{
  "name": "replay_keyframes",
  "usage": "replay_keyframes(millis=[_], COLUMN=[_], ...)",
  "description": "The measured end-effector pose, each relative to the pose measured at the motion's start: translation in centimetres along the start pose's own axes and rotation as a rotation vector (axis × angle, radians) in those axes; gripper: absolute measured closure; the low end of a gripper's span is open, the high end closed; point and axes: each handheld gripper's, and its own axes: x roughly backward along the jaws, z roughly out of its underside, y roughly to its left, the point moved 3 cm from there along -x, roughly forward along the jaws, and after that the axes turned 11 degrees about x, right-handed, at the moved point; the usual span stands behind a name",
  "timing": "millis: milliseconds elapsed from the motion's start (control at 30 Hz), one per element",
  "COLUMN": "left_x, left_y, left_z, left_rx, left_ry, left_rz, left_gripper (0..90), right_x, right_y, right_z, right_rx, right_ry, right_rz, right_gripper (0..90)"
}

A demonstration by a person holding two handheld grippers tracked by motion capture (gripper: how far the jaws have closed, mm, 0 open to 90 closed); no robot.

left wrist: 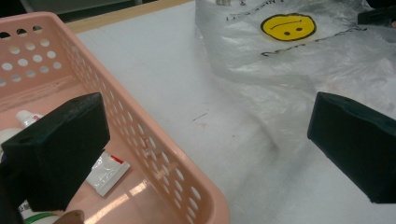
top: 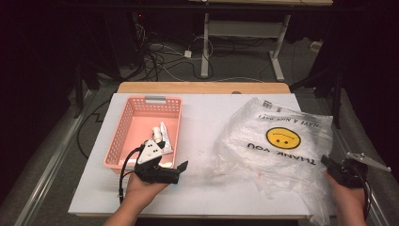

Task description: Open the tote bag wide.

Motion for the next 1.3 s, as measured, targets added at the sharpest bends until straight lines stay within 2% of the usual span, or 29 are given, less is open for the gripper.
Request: replay_keyframes(millis=[67, 100, 133, 200, 333, 433, 600, 633, 700, 767, 800, 867, 900, 967, 1033, 1067, 1100, 1133, 1200, 1233, 1300], left_x=[-0.1, -0.1, -0.1, -0.1, 0.0, 0.2, 0.3, 0.3, 0.4, 0.5, 0.5, 0.5, 0.5, 0.6, 0.6, 0.6, 0.7, 0.8, 0.8, 0.7, 0.8], left_y=[0.0, 0.0, 0.0, 0.1, 0.4, 0.5, 0.5, 0.5, 0.5, 0.5, 0.5, 0.5, 0.6, 0.6, 0.6, 0.6, 0.6, 0.7, 0.8, 0.9, 0.9], left_z=[-0.1, -0.1, -0.1, -0.2, -0.3, -0.3, -0.3, -0.3, -0.3, -0.3, -0.2, -0.1, -0.1, 0.0, 0.0, 0.0, 0.1, 0.1, 0.2, 0.2, 0.2], left_rx=[-0.001, -0.002, -0.002, 0.002, 0.009, 0.014, 0.013, 0.012, 0.013, 0.013, 0.011, 0.01, 0.012, 0.014, 0.015, 0.017, 0.018, 0.018, 0.023, 0.034, 0.033], left_ry=[-0.002, -0.003, -0.003, -0.007, -0.014, -0.014, -0.013, -0.011, -0.014, -0.015, -0.017, -0.015, -0.014, -0.012, -0.012, -0.011, -0.013, -0.016, -0.016, -0.012, -0.013], left_rz=[0.004, 0.005, 0.006, 0.002, -0.003, -0.007, -0.003, -0.002, -0.001, 0.0, -0.001, -0.003, -0.002, -0.004, -0.005, -0.007, -0.006, -0.006, -0.008, -0.005, -0.007], left_gripper=[0.0, 0.0, 0.0, 0.0, 0.0, 0.0, 0.0, 0.0, 0.0, 0.0, 0.0, 0.0, 0.0, 0.0, 0.0, 0.0, 0.0, 0.0, 0.0, 0.0, 0.0], right_x=[0.1, 0.3, 0.3, 0.5, 0.7, 0.8, 1.1, 1.2, 2.0, 3.1, 3.8, 4.4, 4.4, 3.9, 3.0, 3.0, 2.8, 2.4, 1.8, 0.3, -1.6], right_y=[0.4, 1.2, 1.2, 2.8, 4.8, 6.5, 9.7, 10.4, 11.3, 11.3, 10.8, 9.9, 9.3, 8.1, 7.0, 7.0, 6.5, 6.0, 5.5, 4.5, 3.5], right_z=[0.1, 0.1, 0.1, 0.2, -0.1, -0.1, 0.4, 0.6, 0.7, 0.2, -0.5, -2.1, -3.0, -4.7, -6.3, -6.3, -7.1, -8.3, -8.9, -9.7, -10.1], right_rx=[0.005, 0.017, 0.017, 0.035, 0.092, 0.112, 0.159, 0.182, 0.197, 0.204, 0.216, 0.202, 0.208, 0.177, 0.172, 0.172, 0.164, 0.184, 0.195, 0.201, 0.192], right_ry=[-0.001, 0.004, 0.004, 0.009, -0.001, 0.003, 0.022, 0.026, 0.024, -0.021, -0.064, -0.123, -0.143, -0.167, -0.166, -0.166, -0.177, -0.177, -0.165, -0.142, -0.103], right_rz=[-0.009, -0.025, -0.025, -0.061, -0.092, -0.121, -0.2, -0.217, -0.217, -0.206, -0.193, -0.207, -0.195, -0.194, -0.2, -0.2, -0.205, -0.192, -0.182, -0.159, -0.139], right_gripper=[89.3, 87.8, 87.8, 85.6, 81.4, 78.0, 75.0, 71.9, 60.5, 50.7, 49.2, 48.8, 48.8, 49.9, 49.8, 49.8, 50.0, 51.5, 51.5, 51.5, 51.4])
